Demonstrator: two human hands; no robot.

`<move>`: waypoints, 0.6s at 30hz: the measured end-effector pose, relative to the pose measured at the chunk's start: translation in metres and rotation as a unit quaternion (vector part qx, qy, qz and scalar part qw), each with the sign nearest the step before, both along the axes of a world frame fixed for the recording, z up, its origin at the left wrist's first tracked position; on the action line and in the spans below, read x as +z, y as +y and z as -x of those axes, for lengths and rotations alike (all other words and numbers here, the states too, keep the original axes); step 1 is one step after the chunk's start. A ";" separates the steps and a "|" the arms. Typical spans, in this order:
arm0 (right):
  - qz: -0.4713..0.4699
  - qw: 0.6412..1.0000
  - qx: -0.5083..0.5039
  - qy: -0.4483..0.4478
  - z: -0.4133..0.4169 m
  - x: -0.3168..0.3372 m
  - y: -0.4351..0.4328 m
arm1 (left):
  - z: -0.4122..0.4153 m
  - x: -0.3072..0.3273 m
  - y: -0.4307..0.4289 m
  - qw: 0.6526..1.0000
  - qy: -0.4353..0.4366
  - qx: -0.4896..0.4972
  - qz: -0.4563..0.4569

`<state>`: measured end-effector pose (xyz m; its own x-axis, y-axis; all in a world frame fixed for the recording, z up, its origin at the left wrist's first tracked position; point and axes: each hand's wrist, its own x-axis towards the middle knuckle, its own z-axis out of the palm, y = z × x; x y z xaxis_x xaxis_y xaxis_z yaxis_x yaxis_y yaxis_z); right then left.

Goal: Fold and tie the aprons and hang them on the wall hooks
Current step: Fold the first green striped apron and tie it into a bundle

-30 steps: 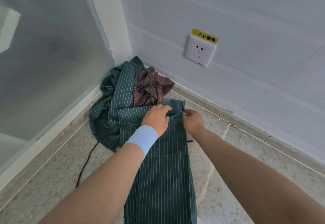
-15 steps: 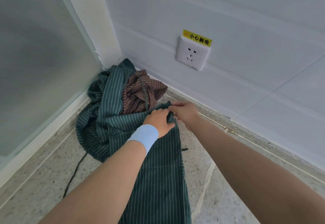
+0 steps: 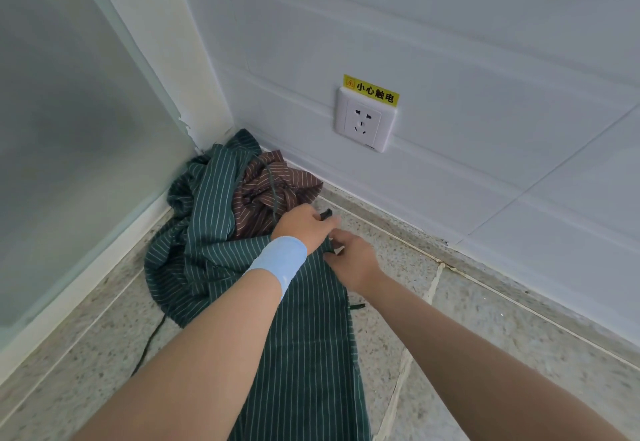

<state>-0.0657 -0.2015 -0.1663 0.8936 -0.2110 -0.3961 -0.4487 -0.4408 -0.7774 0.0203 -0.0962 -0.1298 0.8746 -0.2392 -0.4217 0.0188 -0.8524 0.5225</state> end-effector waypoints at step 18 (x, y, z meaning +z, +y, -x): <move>0.353 0.923 0.142 -0.059 0.041 -0.006 0.012 | 0.106 -0.042 0.093 0.964 -0.259 -0.048 0.026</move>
<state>-0.1069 -0.1897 -0.1727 0.9807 -0.1291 -0.1468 -0.1672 -0.9430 -0.2878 -0.0862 -0.0035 -0.1723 0.9371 -0.3395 0.0811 -0.3350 -0.8096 0.4820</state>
